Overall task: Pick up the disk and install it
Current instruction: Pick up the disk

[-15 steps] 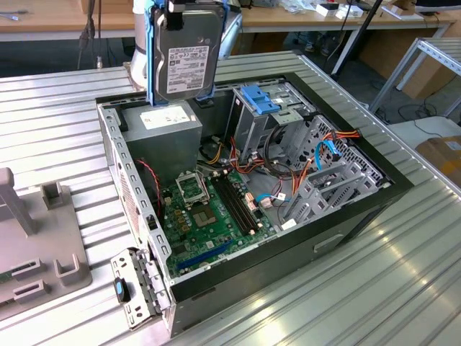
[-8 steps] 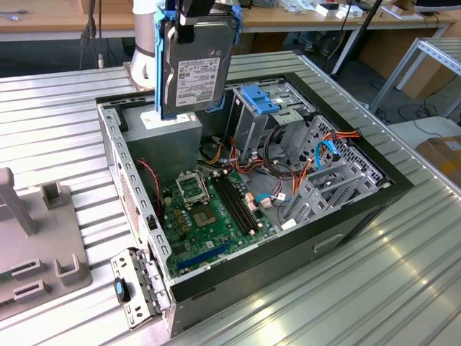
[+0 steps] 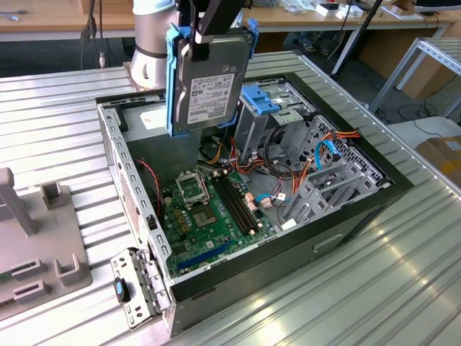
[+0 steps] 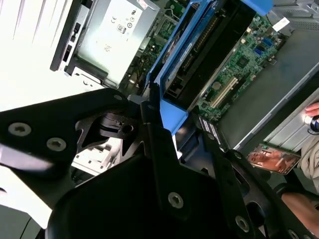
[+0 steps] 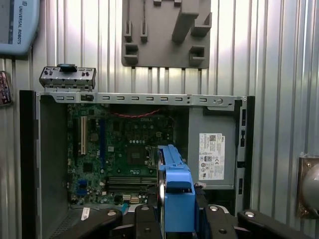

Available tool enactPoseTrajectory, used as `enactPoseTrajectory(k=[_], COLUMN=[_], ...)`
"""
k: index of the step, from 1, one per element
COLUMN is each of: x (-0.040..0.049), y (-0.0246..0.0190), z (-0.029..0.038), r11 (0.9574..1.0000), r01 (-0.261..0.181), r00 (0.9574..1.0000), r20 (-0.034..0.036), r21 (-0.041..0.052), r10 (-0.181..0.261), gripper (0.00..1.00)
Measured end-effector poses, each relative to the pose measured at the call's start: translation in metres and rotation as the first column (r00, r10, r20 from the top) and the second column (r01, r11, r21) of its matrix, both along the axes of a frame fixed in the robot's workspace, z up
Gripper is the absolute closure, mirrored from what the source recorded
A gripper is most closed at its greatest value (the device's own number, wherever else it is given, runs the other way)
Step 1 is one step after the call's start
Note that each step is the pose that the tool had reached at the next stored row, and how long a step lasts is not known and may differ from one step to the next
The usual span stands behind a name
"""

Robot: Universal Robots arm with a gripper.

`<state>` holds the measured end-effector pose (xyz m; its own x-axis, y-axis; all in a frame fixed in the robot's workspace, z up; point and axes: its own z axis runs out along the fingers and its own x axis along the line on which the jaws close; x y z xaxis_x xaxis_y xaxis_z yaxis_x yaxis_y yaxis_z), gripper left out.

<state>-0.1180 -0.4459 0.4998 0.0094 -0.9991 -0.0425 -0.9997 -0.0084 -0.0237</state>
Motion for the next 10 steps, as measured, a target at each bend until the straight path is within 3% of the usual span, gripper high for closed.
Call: enactPoseTrajectory(k=[3, 8, 10], x=[0.0000, 0.0000, 0.0000], y=[-0.0161, -0.0350, -0.0488], z=[-0.0001, -0.0003, -0.0003], r11=[1.0000, 1.0000, 1.0000], r01=[0.000, 0.000, 0.000], r00=[1.0000, 1.0000, 1.0000], r20=[0.0010, 0.0018, 0.0023], r21=[0.0001, 0.0002, 0.0001], r10=[0.000, 0.000, 0.000], gripper=[0.64, 0.64, 0.64])
